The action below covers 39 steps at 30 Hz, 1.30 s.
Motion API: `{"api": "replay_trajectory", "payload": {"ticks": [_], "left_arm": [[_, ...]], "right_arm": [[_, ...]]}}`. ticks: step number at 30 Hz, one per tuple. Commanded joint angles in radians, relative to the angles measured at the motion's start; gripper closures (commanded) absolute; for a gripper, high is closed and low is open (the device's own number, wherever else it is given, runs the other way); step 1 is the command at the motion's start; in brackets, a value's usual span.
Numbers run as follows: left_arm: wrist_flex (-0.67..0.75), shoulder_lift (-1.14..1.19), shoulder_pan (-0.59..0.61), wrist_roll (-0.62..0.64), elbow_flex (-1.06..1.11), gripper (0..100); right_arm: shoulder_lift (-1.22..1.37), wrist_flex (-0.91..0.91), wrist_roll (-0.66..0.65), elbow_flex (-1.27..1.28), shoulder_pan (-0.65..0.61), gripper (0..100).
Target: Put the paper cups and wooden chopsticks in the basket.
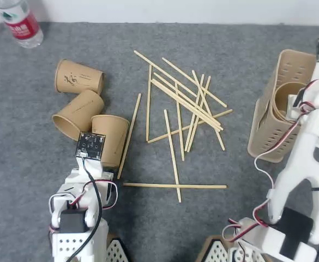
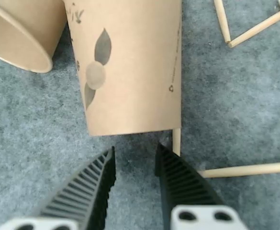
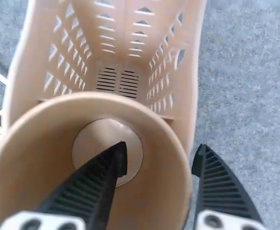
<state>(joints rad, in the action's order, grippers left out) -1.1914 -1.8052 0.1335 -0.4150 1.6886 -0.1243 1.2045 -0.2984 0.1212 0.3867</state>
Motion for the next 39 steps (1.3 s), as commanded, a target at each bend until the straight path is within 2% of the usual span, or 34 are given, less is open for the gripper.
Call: {"api": "replay_trajectory", "payload": {"ticks": [1, 7, 12, 18, 24, 39], "left_arm": [[-0.008, -0.012, 0.003, -0.011, -0.005, 87], [-0.008, -0.012, 0.003, -0.011, -0.005, 87], [-0.008, -0.012, 0.003, -0.011, -0.005, 87], [-0.008, -0.012, 0.003, -0.011, -0.005, 87], [-0.008, -0.012, 0.003, -0.011, -0.005, 87], [-0.008, -0.012, 0.005, -0.011, -0.005, 87]], "right_arm": [[0.122, -0.081, 0.000, 0.058, -0.001, 76.5], [0.125, -0.033, 0.000, -0.014, 0.001, 76.5], [-0.007, 0.131, 0.000, -0.163, -0.001, 76.5], [-0.188, 0.243, -0.002, -0.275, -0.001, 76.5], [-0.282, 0.298, -0.094, -0.278, -0.001, 76.5], [-0.280, 0.318, -0.092, -0.213, 0.033, 76.5]]}}
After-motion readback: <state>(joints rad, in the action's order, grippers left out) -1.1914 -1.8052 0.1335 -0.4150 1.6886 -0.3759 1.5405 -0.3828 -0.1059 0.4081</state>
